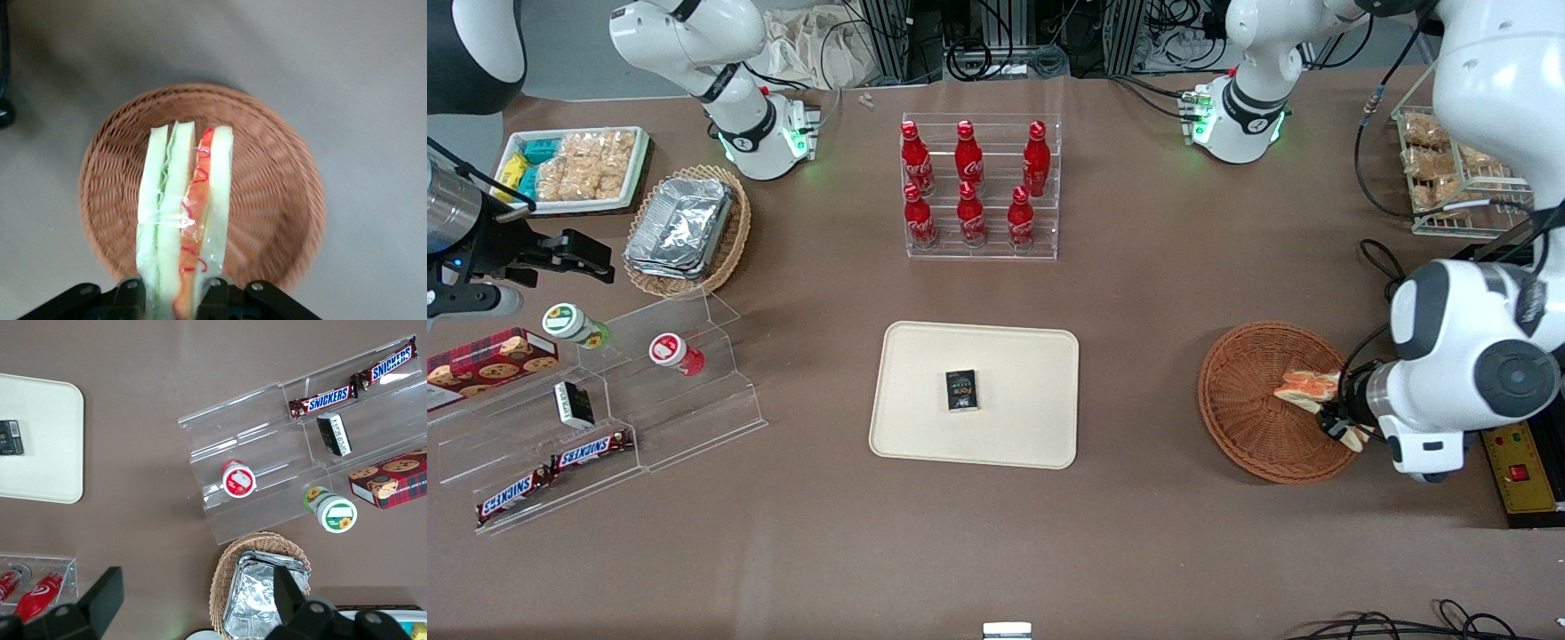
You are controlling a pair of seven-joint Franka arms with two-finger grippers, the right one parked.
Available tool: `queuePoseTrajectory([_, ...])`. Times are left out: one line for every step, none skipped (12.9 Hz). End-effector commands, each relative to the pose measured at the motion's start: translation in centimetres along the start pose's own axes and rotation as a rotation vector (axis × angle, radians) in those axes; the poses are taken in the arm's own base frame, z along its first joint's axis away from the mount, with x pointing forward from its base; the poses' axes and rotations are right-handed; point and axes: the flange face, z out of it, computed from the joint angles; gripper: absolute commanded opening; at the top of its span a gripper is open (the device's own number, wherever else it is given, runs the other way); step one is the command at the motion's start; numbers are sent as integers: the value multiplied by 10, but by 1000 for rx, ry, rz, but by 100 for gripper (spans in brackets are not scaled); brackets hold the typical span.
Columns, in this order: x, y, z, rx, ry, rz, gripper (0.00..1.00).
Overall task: Place sandwich from basket to tray
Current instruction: 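Carry the sandwich to the white tray and lower it beside the tissue box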
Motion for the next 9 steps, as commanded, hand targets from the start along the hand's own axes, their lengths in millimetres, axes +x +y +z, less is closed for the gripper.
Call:
queuePoseTrajectory([-32,21,-69,-50,-27,207,0])
queuePoseTrajectory([-47,36,-75,-78,-24,309,0])
queuePoseTrajectory([-64,56,-69,-91,-23,429,0])
queuePoseTrajectory([-80,74,-66,-98,-16,559,0])
queuePoseTrajectory([-106,92,-61,-89,-19,628,0])
queuePoseTrajectory([-125,107,-52,-87,-26,666,0])
queuePoseTrajectory([-142,123,-37,-89,-36,703,0])
queuePoseTrajectory([-163,144,-24,-123,-21,743,0])
queuePoseTrajectory([-177,164,-6,-163,-13,765,0])
